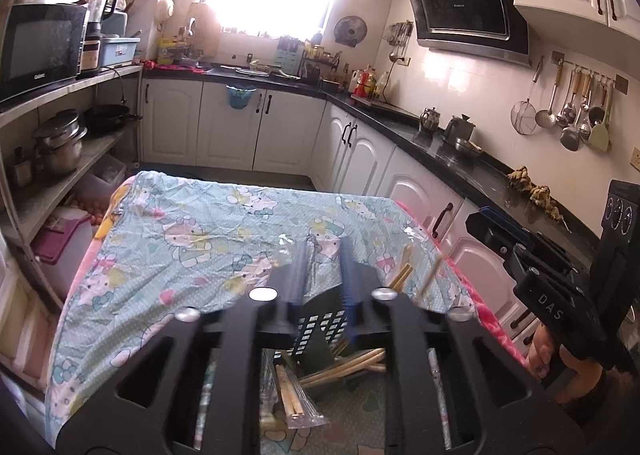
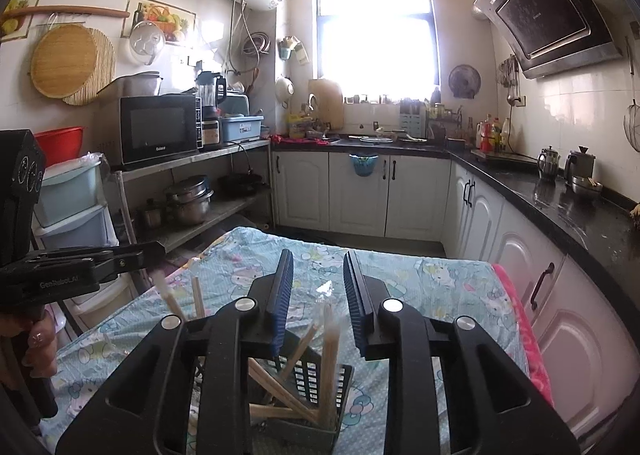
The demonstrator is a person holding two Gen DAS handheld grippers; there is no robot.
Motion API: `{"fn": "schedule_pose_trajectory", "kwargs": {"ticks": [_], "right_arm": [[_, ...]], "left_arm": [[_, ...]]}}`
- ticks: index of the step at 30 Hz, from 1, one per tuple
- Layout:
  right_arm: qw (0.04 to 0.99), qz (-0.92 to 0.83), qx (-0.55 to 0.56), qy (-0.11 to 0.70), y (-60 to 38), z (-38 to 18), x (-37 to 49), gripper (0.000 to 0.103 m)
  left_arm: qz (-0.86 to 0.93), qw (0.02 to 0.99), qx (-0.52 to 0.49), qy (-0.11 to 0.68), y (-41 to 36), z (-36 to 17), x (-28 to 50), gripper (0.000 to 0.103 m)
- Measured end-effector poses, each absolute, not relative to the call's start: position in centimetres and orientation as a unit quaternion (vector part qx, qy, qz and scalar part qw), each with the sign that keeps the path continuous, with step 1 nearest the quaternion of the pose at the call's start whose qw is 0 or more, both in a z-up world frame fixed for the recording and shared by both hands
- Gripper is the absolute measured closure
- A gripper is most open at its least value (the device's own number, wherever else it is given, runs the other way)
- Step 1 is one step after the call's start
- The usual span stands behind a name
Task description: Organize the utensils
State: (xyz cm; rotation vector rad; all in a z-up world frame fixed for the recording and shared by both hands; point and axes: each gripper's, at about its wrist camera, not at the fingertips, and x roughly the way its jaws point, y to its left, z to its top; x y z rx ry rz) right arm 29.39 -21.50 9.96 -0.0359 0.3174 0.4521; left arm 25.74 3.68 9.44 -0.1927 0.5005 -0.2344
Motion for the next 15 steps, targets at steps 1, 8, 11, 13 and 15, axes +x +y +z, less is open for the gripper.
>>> {"fn": "schedule_pose_trajectory", "kwargs": {"ticks": [1,8,11,13,15], "right_arm": [[0.962,0.225,-0.015,0.157,-21.6,10.0,29.3,0.071],[0.962,0.223,-0.008,0.156,-22.2,10.9,27.7,0.057],[0.963,0.222,-0.006,0.154,-22.4,11.4,26.8,0.053],[0.963,0.223,-0.004,0.153,-22.6,11.7,26.0,0.05],[0.962,0.225,-0.003,0.152,-22.7,12.0,25.3,0.047]], "left_arm": [[-0.115,0.958,-0.096,0.246,3.8,9.5,25.6,0.083],[-0.106,0.96,-0.103,0.236,4.3,10.8,24.2,0.058],[-0.101,0.962,-0.109,0.231,4.7,11.4,23.3,0.047],[-0.1,0.962,-0.111,0.227,4.9,11.7,22.8,0.042],[-0.098,0.963,-0.113,0.223,5.0,12.1,22.1,0.034]]}}
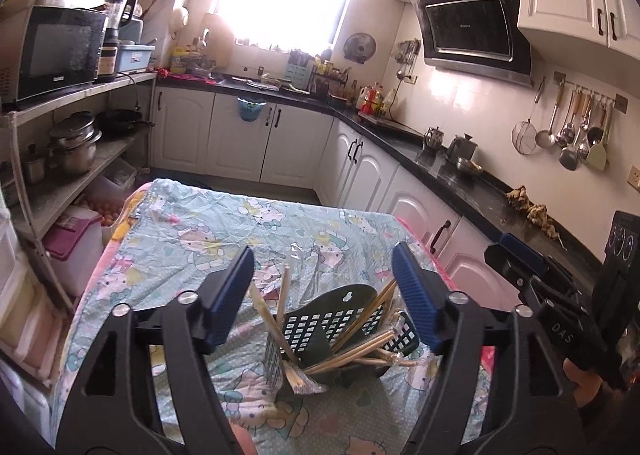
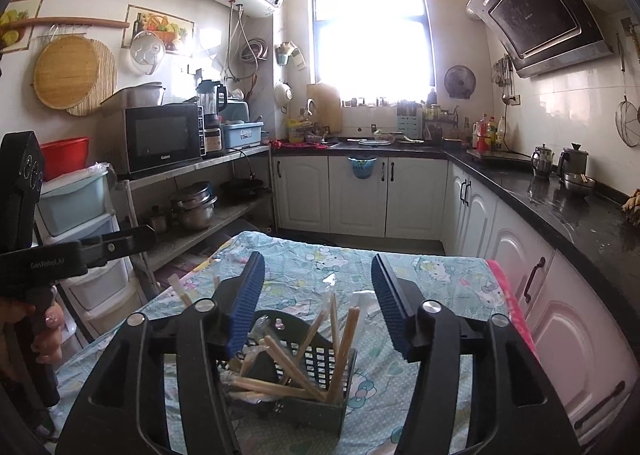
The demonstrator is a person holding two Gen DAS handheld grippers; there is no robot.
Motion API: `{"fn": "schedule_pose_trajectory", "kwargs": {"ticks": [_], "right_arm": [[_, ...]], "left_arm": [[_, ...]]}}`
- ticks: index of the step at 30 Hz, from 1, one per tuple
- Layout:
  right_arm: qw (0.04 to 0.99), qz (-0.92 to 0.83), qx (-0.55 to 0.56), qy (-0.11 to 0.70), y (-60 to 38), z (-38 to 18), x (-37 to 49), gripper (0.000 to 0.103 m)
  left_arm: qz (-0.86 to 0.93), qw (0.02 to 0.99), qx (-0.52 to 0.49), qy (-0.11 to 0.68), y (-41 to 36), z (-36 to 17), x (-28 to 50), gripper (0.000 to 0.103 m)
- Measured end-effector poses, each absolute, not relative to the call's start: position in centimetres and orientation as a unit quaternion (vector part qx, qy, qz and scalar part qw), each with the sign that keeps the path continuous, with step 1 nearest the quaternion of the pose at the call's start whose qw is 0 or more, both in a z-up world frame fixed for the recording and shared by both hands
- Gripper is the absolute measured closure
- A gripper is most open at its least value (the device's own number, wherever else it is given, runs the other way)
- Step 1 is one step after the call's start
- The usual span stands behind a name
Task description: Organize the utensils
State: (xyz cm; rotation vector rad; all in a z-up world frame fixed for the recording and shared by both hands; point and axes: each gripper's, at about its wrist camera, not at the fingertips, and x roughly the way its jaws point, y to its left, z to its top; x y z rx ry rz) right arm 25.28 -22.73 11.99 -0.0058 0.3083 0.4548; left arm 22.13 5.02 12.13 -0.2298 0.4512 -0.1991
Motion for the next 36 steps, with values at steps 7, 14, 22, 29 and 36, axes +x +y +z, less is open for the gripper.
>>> {"fn": "schedule_pose_trajectory", "kwargs": {"ticks": [7,14,22,29,36], "right_arm": [[0.964,0.223,-0.004,0.147,-23.3,12.6,22.7,0.032],[0.964,0.22,-0.002,0.146,-23.8,12.4,20.4,0.017],[0.963,0.216,0.004,0.159,-24.2,11.1,18.0,0.007],[0.956,0.218,0.0,0.196,-24.1,8.1,16.3,0.007],[0.949,0.211,-0.019,0.233,-23.3,4.2,14.5,0.007]], "left_arm": [[-0.096,0.967,-0.12,0.205,5.4,13.1,19.6,0.011],[-0.095,0.968,-0.122,0.198,5.5,13.2,16.9,0.011],[-0.091,0.967,-0.11,0.213,4.8,11.6,14.2,0.011],[-0.09,0.963,-0.103,0.232,3.8,9.1,12.2,0.011],[-0.081,0.958,-0.093,0.257,2.9,5.8,10.6,0.011]]}}
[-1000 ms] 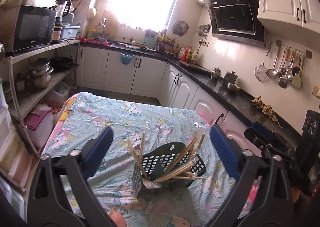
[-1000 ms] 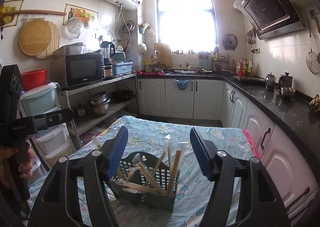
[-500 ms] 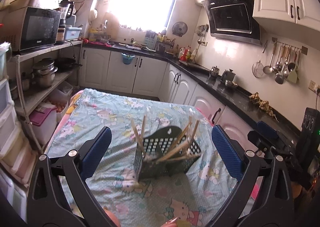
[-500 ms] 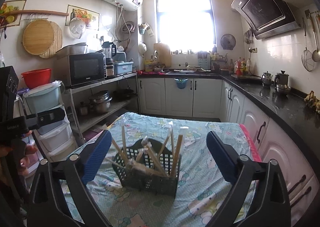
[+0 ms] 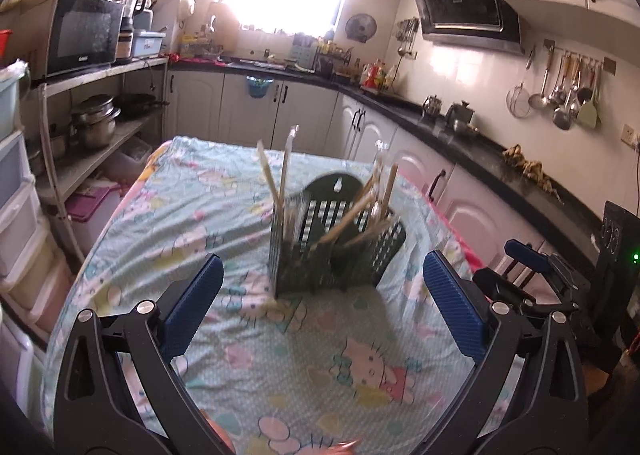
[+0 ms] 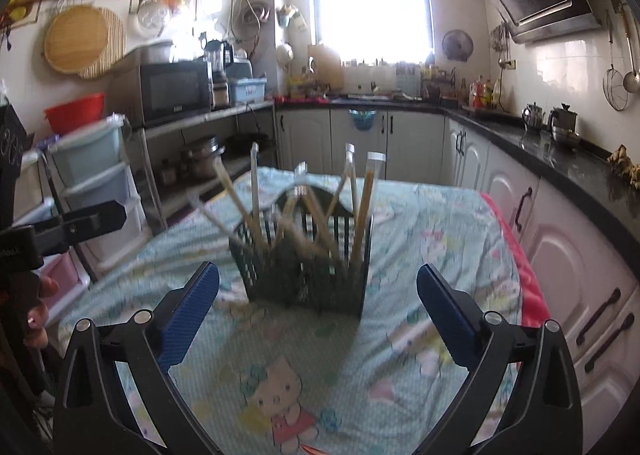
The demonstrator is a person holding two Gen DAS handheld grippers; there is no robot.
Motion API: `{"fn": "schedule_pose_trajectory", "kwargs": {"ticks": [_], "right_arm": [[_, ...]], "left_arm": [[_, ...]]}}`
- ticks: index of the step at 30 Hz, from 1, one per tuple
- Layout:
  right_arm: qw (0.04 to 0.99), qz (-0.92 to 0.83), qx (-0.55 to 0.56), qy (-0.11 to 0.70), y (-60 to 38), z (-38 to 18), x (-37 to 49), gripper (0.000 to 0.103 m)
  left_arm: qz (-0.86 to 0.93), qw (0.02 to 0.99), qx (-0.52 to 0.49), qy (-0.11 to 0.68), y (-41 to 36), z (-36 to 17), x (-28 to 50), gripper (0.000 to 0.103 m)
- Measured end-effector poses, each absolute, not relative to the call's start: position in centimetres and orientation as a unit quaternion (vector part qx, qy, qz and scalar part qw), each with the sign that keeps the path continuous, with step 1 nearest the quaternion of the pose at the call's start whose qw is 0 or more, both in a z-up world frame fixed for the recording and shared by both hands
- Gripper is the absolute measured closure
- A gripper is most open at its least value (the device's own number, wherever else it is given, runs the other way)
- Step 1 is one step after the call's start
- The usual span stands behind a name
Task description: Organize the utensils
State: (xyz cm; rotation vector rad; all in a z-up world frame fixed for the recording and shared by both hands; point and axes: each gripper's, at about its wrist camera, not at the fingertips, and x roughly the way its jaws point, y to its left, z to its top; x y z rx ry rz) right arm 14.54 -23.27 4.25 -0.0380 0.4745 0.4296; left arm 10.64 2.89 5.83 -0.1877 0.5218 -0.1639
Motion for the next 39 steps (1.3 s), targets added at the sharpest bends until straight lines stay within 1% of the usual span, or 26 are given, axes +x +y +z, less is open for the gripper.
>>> {"fn": "schedule_pose_trajectory", "kwargs": {"ticks": [4,12,24,39], "right_arm": [[0.952,0.197,-0.023,0.234,-23.2,2.5,13.3,0.007],[0.966,0.173,-0.027,0.191,-24.0,0.8,11.0,0.007],[0.985,0.14,-0.017,0.099,-25.1,-0.4,7.6,0.007],[0.985,0.137,-0.012,0.102,-25.1,-0.8,7.7,0.007]], "left_arm": [[-0.076,0.955,-0.103,0.267,3.0,4.1,10.0,0.011],[-0.065,0.958,-0.085,0.265,1.8,1.7,8.5,0.011],[-0.053,0.974,-0.072,0.206,0.3,0.4,6.7,0.011],[-0.05,0.976,-0.081,0.197,0.7,0.2,6.6,0.011]]}}
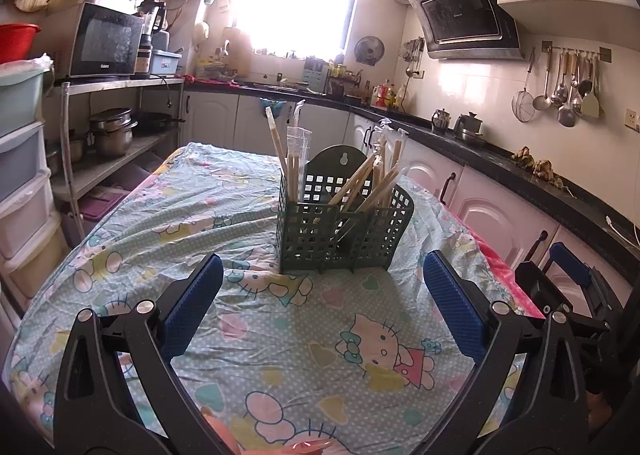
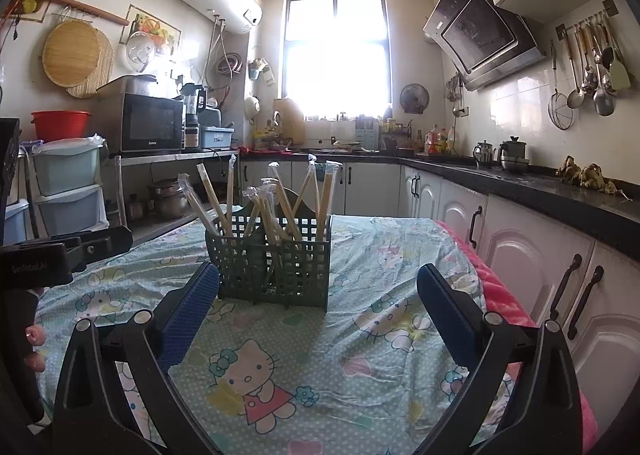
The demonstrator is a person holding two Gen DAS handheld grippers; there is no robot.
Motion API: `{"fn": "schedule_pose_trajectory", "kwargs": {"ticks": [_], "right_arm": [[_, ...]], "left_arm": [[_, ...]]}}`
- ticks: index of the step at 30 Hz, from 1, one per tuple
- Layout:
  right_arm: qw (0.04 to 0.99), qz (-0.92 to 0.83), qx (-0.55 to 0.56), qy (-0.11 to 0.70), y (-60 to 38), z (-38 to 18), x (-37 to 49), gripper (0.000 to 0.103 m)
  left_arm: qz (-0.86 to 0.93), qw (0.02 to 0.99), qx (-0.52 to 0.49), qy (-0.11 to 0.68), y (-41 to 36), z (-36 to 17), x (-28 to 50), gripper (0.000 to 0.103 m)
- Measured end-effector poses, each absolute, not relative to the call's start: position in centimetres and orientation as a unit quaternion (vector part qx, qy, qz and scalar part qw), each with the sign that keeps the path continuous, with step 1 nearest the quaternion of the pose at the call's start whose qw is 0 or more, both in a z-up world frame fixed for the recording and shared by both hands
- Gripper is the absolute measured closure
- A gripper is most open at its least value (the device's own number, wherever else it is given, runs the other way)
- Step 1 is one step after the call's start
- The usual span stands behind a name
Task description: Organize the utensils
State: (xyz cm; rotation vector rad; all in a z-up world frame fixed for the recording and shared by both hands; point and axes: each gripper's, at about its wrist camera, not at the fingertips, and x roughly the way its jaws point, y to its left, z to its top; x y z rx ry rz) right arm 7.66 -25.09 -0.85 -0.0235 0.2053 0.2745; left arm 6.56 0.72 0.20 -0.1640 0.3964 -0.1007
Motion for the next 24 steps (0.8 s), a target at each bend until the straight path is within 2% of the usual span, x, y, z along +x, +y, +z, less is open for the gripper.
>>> {"fn": "schedule_pose_trajectory", "kwargs": {"ticks": [24], "right_arm": [[0.986,0.134,-0.013,0.101,-25.0,-0.88,7.5,0.007]], "left_arm": [[-0.049,0.976,-0.084,0.196,0.67,0.24,6.53,0.011]]}}
